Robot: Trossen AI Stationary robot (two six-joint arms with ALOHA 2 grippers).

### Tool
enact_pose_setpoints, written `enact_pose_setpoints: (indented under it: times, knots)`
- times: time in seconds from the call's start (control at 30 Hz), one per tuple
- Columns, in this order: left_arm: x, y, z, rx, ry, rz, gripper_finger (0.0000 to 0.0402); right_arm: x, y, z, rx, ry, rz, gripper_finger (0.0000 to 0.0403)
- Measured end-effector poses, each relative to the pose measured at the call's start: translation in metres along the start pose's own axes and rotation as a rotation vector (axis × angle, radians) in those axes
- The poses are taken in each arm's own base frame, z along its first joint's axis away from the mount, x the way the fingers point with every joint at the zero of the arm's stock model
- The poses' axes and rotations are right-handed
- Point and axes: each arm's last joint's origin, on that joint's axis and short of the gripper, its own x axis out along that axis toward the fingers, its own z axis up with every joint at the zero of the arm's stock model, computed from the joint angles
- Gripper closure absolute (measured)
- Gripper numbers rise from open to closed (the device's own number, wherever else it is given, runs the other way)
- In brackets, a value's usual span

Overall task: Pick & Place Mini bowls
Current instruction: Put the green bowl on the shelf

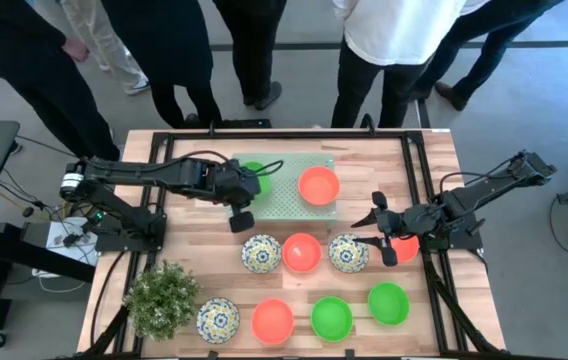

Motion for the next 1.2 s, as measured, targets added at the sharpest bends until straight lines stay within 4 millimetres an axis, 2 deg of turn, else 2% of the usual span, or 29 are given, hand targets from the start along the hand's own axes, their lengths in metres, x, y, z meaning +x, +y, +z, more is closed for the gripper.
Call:
enact_pose_setpoints:
  times: [0.2,0.5,0.6,1.2]
  knots:
    - [0.0,-0.004,0.015,0.052,-0.148,-0.096,0.0398,0.0,0.0,0.0,-0.003,0.0,0.0,0.0233]
    - [0.032,-0.012,0.017,0.159,-0.071,-0.082,0.0398,0.0,0.0,0.0,-0.004,0.0,0.0,0.0232]
    - [0.036,-0.012,0.018,0.182,-0.066,-0.062,0.0396,0.0,0.0,0.0,-0.004,0.0,0.0,0.0231]
    - [0.041,-0.004,0.024,0.165,-0.107,-0.028,0.031,0.0,0.0,0.0,-0.004,0.001,0.0,0.0232]
